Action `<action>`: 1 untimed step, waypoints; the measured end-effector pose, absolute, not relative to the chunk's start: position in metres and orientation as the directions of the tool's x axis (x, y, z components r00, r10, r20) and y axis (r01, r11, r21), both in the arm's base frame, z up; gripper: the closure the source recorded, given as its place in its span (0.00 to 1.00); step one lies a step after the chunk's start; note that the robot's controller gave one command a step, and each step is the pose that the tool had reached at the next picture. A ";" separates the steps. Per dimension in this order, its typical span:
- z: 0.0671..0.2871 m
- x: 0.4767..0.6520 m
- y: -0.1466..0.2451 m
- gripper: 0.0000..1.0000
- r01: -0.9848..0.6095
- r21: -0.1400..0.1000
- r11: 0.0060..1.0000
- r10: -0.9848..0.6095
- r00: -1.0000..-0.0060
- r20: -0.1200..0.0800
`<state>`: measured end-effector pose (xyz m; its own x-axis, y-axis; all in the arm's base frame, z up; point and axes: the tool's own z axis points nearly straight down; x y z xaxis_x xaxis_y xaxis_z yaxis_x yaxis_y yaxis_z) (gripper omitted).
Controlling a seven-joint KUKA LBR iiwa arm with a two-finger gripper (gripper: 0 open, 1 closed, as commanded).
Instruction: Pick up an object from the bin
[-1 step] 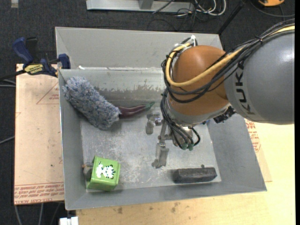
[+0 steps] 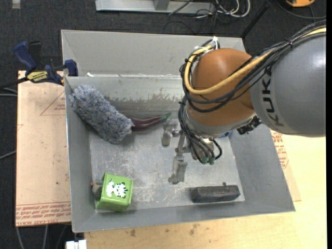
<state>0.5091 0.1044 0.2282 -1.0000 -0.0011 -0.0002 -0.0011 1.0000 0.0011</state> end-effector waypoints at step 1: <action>0.210 0.510 0.092 0.00 -0.065 0.003 0.998 -0.065 -0.998 -0.008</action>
Offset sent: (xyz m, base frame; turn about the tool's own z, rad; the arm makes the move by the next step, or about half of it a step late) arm 0.0330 -0.0632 -0.0460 -0.2327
